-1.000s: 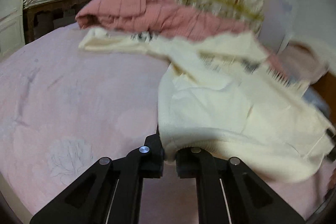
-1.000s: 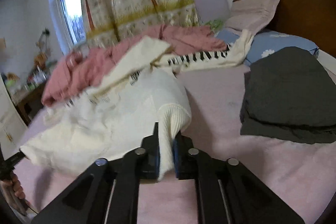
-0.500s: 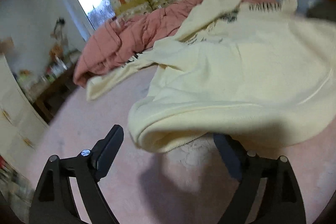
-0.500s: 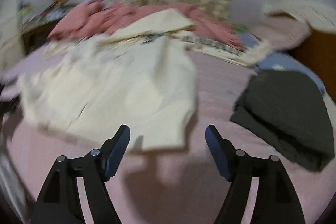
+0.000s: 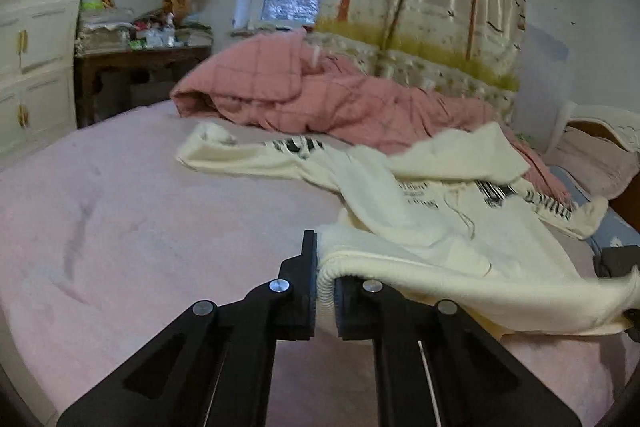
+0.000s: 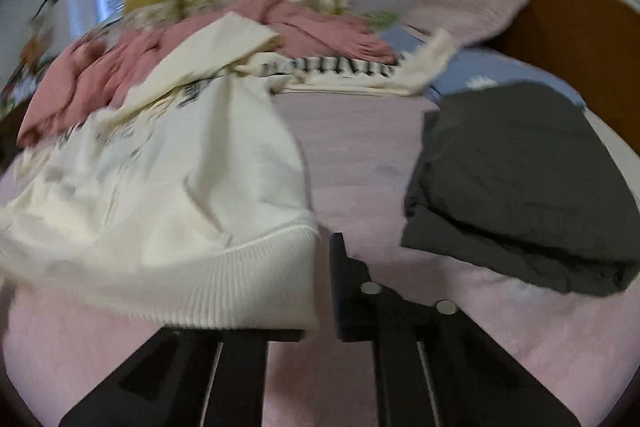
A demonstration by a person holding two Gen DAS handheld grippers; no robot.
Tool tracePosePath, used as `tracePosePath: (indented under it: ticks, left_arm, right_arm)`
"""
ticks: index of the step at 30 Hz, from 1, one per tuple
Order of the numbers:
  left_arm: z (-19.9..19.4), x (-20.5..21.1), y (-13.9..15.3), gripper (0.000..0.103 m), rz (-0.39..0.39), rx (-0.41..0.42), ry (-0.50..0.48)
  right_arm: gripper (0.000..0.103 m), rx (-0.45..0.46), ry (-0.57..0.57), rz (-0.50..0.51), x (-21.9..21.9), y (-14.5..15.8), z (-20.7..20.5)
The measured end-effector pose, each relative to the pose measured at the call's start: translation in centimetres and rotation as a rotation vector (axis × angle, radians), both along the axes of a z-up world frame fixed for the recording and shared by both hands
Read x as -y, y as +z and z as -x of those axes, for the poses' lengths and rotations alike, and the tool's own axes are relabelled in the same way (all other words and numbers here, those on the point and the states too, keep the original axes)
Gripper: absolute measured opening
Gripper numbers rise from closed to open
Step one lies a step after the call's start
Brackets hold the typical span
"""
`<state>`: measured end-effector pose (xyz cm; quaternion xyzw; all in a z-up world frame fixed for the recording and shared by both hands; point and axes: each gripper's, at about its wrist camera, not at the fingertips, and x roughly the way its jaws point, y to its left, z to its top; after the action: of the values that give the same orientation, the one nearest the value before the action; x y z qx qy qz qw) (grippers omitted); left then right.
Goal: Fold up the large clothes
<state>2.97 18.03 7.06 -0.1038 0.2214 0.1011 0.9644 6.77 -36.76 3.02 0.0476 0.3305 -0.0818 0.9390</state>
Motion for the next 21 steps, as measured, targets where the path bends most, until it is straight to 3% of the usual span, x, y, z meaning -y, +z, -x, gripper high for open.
tracePosePath:
  ticks: [3, 4, 6, 8, 11, 14, 16, 18, 21]
  left_arm:
    - [1.7, 0.1, 2.4, 0.008, -0.042, 0.036, 0.042]
    - [2.4, -0.2, 3.3, 0.008, -0.037, 0.049, 0.059]
    - [3.6, -1.1, 4.4, 0.008, -0.039, 0.07, 0.089]
    - [3.8, -1.9, 4.9, 0.008, -0.081, 0.057, 0.104]
    - [2.9, -1.0, 2.9, 0.012, -0.176, -0.043, 0.036]
    - [3.6, 0.0, -1.4, 0.031, -0.246, -0.145, -0.006]
    - [4.2, -0.5, -4.3, 0.039, -0.197, -0.198, -0.04]
    - [5.0, -0.9, -6.3, 0.041, -0.12, -0.232, -0.129]
    - [6.8, 0.1, -6.8, 0.046, -0.114, -0.231, -0.206]
  right_arm:
    - [0.007, 0.145, 0.002, 0.049, -0.4, 4.9, 3.5]
    - [0.007, 0.21, -0.012, 0.117, -1.0, 7.0, 5.3]
    - [0.007, 0.251, -0.044, 0.155, -0.9, 9.0, 6.8]
    - [0.007, 0.237, -0.062, 0.083, 0.9, 9.7, 7.2]
    - [0.009, 0.149, -0.069, 0.1, 1.5, 7.5, 6.3]
    - [0.009, 0.032, -0.073, 0.116, 1.6, 3.5, 5.7]
    - [0.009, -0.04, -0.028, 0.084, 1.9, 1.2, 5.7]
    - [0.009, -0.052, 0.027, 0.086, 1.7, 0.6, 6.2]
    - [0.009, -0.039, 0.087, 0.066, 1.5, 0.6, 7.4]
